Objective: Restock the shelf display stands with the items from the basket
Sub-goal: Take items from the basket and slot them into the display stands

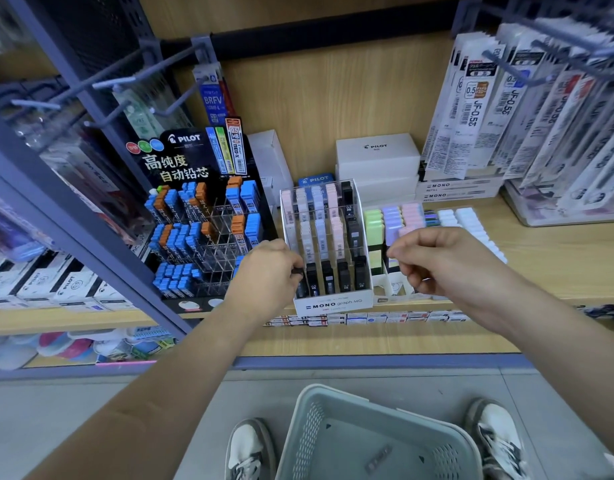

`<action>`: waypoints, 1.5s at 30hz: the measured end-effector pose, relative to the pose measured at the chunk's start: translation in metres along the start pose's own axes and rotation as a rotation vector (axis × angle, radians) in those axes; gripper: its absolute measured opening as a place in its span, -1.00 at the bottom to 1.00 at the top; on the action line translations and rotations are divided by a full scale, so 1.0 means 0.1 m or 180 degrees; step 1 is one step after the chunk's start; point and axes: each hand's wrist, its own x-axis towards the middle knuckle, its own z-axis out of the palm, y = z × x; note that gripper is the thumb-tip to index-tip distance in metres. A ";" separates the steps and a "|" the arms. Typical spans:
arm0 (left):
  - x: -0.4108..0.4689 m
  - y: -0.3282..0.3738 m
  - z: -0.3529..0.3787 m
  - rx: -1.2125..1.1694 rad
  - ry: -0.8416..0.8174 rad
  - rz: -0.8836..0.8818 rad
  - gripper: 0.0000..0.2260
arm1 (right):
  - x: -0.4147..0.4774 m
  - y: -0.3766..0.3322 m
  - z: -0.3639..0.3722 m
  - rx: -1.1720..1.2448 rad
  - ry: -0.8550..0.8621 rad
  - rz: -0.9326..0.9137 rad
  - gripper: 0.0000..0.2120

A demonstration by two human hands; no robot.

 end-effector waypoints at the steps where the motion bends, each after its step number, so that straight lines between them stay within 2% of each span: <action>1: 0.01 0.00 -0.01 0.0031 -0.0031 0.0004 -0.80 | -0.01 0.00 -0.01 -0.0016 -0.0007 -0.0003 -0.89; 6: 0.00 0.02 -0.08 -0.0196 -0.0068 -0.0090 -0.83 | -0.05 0.02 -0.05 -0.0140 -0.0013 -0.0053 -0.90; 8: -0.03 0.02 -0.15 -0.0338 0.0066 -0.0134 -0.89 | -0.07 0.05 -0.06 -0.0250 -0.0069 -0.0071 -0.89; 12: -0.16 0.08 -0.43 -0.0578 0.0270 -0.0158 -0.90 | -0.19 0.17 -0.13 -0.0950 -0.0480 -0.0079 -0.88; 16: -0.44 0.27 -0.60 -0.1073 -0.0436 -0.0066 -0.92 | -0.36 0.42 -0.15 -0.1618 -0.1091 0.0110 -0.89; 19: -0.64 0.40 -0.31 -0.0975 -0.0976 0.0142 -0.93 | -0.42 0.67 -0.09 -0.2040 -0.1305 0.0230 -0.88; 21: -0.82 0.46 0.09 -0.0713 -0.1415 0.0348 -0.90 | -0.44 0.94 0.01 -0.2274 -0.1452 0.0401 -0.87; 23: -1.02 0.44 0.60 -0.0568 -0.1920 0.0318 -0.84 | -0.42 1.32 0.12 -0.2390 -0.1595 0.0637 -0.86; 28: -1.48 0.27 1.87 -0.0388 -0.2962 0.0131 -0.72 | -0.37 2.52 0.41 -0.2069 -0.1488 0.1272 -0.85; 32: -1.77 0.24 2.57 -0.0530 -0.3229 0.0005 -0.70 | -0.37 3.37 0.60 -0.2680 -0.1540 0.1038 -0.61; 35: -1.97 0.24 2.89 -0.0563 -0.3565 0.0070 -0.68 | -0.33 3.77 0.70 -0.3157 -0.1776 0.0532 -0.47; 38: -2.07 0.22 3.08 -0.0491 -0.3661 0.0241 -0.73 | -0.23 4.00 0.75 -0.3717 -0.1875 0.0085 -0.39; 41: -2.07 0.24 3.16 -0.0408 -0.3717 0.0327 -0.75 | -0.20 4.04 0.76 -0.4098 -0.1790 0.0092 -0.57; 45: -2.05 0.29 3.22 -0.0456 -0.3848 0.0183 -0.68 | -0.21 4.04 0.84 -0.4171 -0.2029 0.0533 -0.71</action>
